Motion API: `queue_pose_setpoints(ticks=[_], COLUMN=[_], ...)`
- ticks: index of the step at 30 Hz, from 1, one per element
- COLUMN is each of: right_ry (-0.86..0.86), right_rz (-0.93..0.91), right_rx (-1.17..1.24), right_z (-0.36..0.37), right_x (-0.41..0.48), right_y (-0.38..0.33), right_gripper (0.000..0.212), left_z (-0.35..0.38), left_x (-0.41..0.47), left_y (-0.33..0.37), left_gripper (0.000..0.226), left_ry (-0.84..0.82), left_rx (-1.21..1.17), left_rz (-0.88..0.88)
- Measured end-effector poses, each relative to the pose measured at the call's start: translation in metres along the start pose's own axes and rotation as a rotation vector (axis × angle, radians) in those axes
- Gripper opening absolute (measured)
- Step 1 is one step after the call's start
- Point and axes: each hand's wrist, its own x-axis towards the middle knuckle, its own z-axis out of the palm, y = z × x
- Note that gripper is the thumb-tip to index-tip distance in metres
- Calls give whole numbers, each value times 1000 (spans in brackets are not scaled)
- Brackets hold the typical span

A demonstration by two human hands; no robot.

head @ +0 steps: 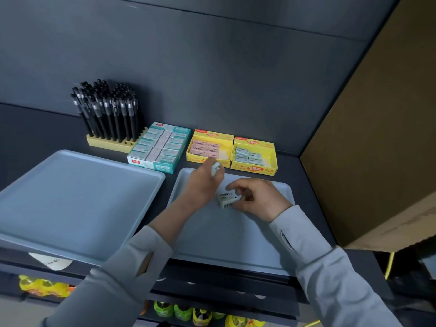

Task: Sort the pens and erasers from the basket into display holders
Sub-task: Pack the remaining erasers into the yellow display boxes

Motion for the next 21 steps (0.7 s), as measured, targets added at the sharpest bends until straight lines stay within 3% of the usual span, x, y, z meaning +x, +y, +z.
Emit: queue_pose_setpoints(ticks=[3,6,8,11,15,17,19,21], right_ry=[-9,29,44,76,244,268,255,221], right_rz=[-58,-47,-19,46,157,189,197,200], right_rx=[-115,-97,-116,-27,91,243,544,768], right_z=[6,5,3,-3,-17,-24,-30,-35], right_x=[6,10,12,10,12,13,12,12], right_y=[-7,-6,-2,2,13,15,13,12], right_gripper=[34,17,17,20,7,11,17,23], left_z=[-13,-24,-28,-31,-28,-21,-13,-8], left_x=[-2,-4,-3,-5,-4,-5,-6,-8], left_y=[2,9,10,12,17,18,12,8], left_gripper=[14,15,21,32,40,33,24,27], left_ry=[-57,-77,-67,-140,-203,-181,-148,-158], left_rx=[-738,-1240,-1415,-1416,-1123,-607,96,434], left_rz=[-335,-637,-771,-844,-711,-409,-55,117])
